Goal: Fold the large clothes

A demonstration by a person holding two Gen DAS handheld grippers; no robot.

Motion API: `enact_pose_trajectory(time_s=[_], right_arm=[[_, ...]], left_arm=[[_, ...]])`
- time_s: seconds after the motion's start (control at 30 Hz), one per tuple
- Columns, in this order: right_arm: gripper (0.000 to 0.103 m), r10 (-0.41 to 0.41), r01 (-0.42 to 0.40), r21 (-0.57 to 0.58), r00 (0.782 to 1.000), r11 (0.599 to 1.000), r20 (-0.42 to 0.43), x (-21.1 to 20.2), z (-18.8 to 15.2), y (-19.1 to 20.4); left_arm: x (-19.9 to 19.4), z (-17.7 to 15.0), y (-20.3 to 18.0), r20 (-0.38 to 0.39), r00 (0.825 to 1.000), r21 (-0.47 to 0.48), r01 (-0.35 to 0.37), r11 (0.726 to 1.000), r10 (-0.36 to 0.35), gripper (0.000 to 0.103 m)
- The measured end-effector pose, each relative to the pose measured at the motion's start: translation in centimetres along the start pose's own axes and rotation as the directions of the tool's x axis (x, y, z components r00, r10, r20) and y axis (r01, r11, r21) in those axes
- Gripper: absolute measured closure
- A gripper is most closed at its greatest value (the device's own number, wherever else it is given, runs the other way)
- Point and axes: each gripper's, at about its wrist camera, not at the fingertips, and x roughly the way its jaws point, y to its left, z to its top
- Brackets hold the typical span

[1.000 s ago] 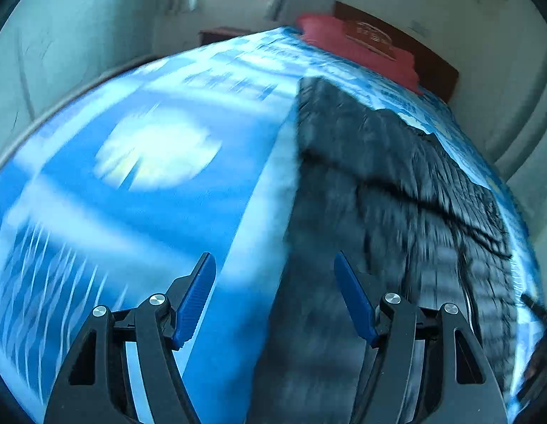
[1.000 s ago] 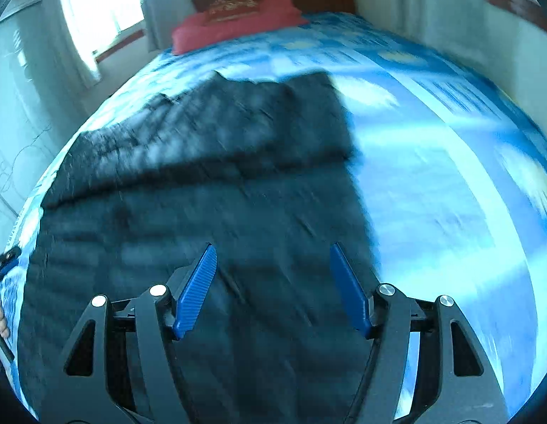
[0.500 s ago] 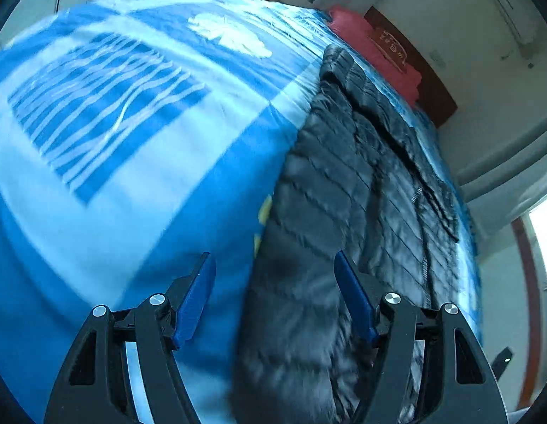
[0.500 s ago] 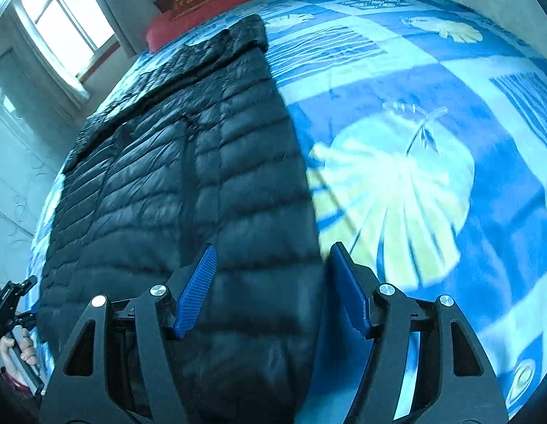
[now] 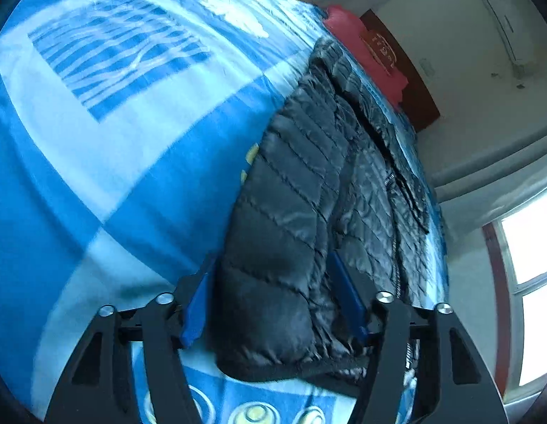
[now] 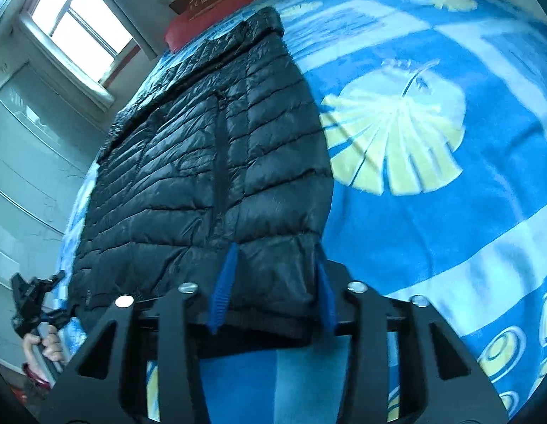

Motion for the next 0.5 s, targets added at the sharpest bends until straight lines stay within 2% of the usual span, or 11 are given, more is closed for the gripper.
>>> enact_pose_trajectory(time_s=[0.13, 0.2, 0.33, 0.4, 0.5], right_arm=[[0.065, 0.029, -0.029, 0.035, 1.0, 0.999, 0.001, 0.2, 0.0, -0.4], [0.069, 0.022, -0.022, 0.027, 1.0, 0.999, 0.003, 0.3, 0.0, -0.2], [0.08, 0.033, -0.033, 0.028, 0.999, 0.999, 0.011, 0.3, 0.0, -0.3], [0.085, 0.047, -0.048, 0.034, 0.999, 0.998, 0.019, 0.1, 0.1, -0.4], [0.088, 0.073, -0.074, 0.049, 0.997, 0.996, 0.034, -0.5, 0.3, -0.3]], left_arm=[[0.3, -0.4, -0.5, 0.019, 1.0, 0.009, -0.011, 1.0, 0.011, 0.042], [0.5, -0.6, -0.8, 0.023, 1.0, 0.016, -0.014, 1.0, 0.014, 0.045], [0.6, -0.9, -1.3, 0.025, 0.999, 0.03, -0.029, 0.999, 0.029, 0.062], [0.4, -0.8, -1.3, 0.036, 0.999, 0.029, -0.037, 0.999, 0.036, 0.075], [-0.5, -0.7, -1.3, 0.058, 0.998, 0.025, -0.014, 1.0, 0.012, 0.084]])
